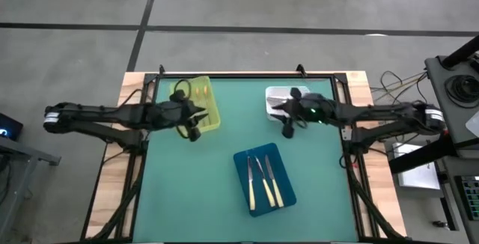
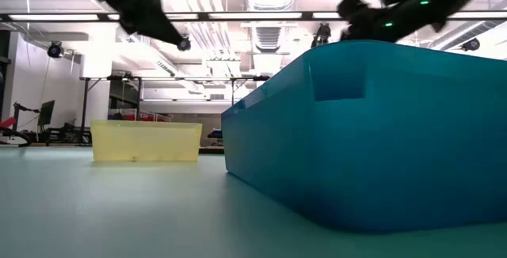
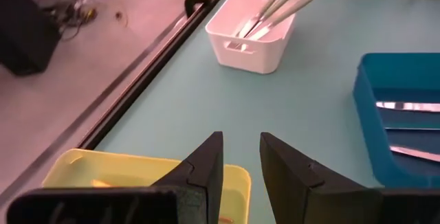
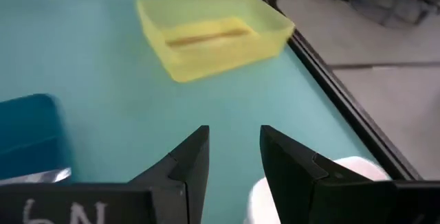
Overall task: Sort silverware by color (type)
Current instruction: Return to Home Position
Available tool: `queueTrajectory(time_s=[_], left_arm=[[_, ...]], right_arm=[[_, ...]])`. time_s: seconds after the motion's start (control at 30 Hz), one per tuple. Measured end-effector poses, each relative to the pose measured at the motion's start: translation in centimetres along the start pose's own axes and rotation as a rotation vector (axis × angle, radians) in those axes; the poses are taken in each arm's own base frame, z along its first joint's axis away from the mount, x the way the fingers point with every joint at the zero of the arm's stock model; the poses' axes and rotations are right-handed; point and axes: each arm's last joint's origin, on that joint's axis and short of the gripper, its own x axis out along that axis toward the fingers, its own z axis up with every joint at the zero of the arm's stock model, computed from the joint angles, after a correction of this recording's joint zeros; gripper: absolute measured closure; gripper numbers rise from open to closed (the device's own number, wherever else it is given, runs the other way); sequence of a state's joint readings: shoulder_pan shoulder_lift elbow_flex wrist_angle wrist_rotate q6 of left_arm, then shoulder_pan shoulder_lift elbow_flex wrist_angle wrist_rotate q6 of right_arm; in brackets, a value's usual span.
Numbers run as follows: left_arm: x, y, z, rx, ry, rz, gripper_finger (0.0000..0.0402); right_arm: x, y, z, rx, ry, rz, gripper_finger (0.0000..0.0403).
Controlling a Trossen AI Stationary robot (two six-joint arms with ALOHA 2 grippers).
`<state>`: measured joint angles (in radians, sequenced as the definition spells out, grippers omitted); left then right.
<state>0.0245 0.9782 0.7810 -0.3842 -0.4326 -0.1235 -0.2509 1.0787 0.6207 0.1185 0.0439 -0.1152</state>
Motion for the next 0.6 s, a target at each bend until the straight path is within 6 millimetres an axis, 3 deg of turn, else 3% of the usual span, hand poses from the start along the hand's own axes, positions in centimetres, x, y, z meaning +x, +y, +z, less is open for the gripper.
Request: queueTrajectory(time_s=[0.33, 0.6], left_arm=[[-2.8, 1.6, -4.9, -0.045, -0.275, -0.112, 0.0324], [-4.2, 2.6, -7.2, -0.097, -0.381, -0.122, 0.0324]], right_arm=[[-6.1, 1.3, -3.1, 0.049, -0.169, 0.049, 0.0282], [-9.1, 1.2, -5.7, 0.058, -0.297, 0.039, 0.0282]])
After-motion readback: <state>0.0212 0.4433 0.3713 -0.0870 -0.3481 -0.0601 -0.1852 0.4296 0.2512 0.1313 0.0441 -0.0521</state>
